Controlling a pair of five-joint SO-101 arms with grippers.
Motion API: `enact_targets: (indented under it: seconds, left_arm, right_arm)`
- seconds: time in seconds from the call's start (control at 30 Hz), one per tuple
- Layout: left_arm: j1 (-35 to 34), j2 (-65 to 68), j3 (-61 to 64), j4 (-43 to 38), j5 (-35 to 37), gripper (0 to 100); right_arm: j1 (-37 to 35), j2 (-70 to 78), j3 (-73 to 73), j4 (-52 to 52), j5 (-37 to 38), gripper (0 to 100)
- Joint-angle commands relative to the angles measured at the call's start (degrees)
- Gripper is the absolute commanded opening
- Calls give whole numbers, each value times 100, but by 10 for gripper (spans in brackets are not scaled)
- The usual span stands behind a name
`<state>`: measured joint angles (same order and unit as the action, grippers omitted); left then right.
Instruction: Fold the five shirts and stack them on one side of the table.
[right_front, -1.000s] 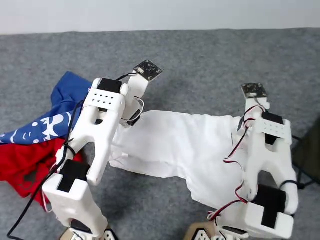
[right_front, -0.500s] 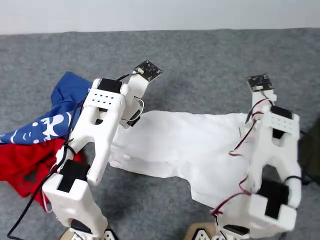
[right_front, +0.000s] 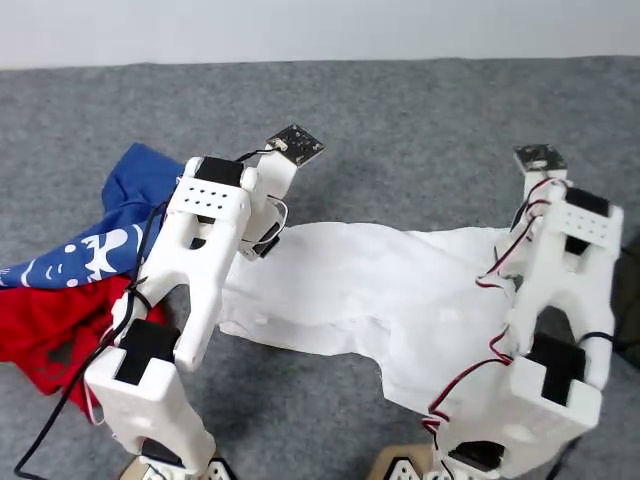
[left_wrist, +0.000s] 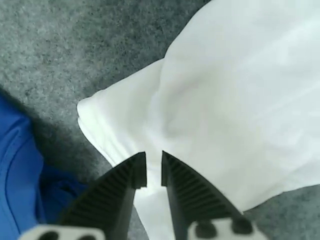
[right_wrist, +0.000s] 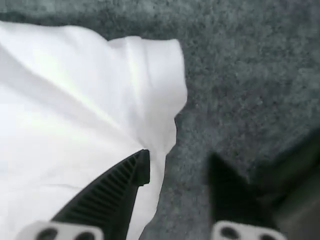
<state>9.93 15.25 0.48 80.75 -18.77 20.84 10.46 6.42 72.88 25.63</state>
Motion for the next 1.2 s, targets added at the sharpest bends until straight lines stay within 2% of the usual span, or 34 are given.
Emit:
enact_targets:
  seconds: [0.0, 0.33, 0.6, 0.73, 0.97, 1.17]
  left_arm:
    - [44, -325, -57, 176, 18, 62]
    - [53, -325, -66, 158, 18, 62]
    - [53, -325, -66, 158, 9, 62]
    - [53, -325, -66, 167, 9, 61]
    - [53, -325, -66, 167, 9, 61]
    - [53, -334, -66, 176, 9, 60]
  right_arm:
    - [-180, -75, -756, 620, -132, 276]
    - [-927, -251, -1037, 2299, -167, 135]
    - [-1156, -1279, 290, 2457, -123, 9]
    - [-1235, -1798, 1275, 2343, 88, 10]
    - [-1112, -2220, 2963, 1121, 413, 10]
    - [-602, -2211, 3648, 400, 826, 10]
